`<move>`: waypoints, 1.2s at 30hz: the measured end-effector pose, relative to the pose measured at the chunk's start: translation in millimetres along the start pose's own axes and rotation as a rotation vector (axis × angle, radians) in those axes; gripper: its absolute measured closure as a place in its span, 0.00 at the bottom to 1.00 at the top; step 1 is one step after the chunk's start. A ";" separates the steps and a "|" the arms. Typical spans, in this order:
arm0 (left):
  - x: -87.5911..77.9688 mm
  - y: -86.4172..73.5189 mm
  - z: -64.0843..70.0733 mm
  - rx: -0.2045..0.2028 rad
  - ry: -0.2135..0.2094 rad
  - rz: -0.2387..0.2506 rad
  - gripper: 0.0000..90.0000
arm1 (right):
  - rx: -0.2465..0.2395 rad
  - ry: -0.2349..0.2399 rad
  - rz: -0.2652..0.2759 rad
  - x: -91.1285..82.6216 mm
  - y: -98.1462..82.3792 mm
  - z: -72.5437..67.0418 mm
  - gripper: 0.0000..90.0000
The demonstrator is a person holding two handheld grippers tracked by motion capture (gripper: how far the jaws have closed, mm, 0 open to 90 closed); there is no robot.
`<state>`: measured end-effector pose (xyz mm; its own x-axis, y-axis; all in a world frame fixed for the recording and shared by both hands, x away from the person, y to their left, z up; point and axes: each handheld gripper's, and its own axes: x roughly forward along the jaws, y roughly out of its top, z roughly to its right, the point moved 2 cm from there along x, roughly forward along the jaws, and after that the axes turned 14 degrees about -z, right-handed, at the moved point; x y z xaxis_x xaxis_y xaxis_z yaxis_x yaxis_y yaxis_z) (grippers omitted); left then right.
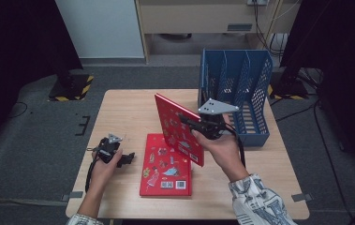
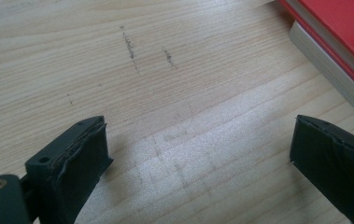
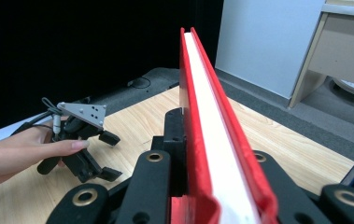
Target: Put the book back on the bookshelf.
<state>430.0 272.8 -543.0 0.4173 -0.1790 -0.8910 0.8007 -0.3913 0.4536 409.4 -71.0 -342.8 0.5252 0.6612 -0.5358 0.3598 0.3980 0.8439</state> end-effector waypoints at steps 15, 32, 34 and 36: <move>3.1 -3.4 2.1 -0.018 -0.005 0.008 0.02 | 0.018 -0.006 0.000 -19.9 -14.0 6.1 0.88; 5.4 -7.6 3.6 -0.024 -0.003 0.054 0.00 | 0.044 -0.029 0.002 -48.7 -37.2 12.1 0.88; 5.4 -7.6 3.6 -0.024 -0.003 0.054 0.00 | 0.054 -0.035 0.008 -54.7 -42.8 13.0 0.88; 5.4 -7.6 3.6 -0.024 -0.003 0.054 0.00 | 0.059 -0.037 0.013 -56.5 -44.8 13.2 0.88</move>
<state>424.6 271.5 -551.3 0.4585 -0.2022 -0.8654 0.7874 -0.3591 0.5011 373.8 -134.6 -350.7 0.5576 0.6417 -0.5266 0.3969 0.3510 0.8481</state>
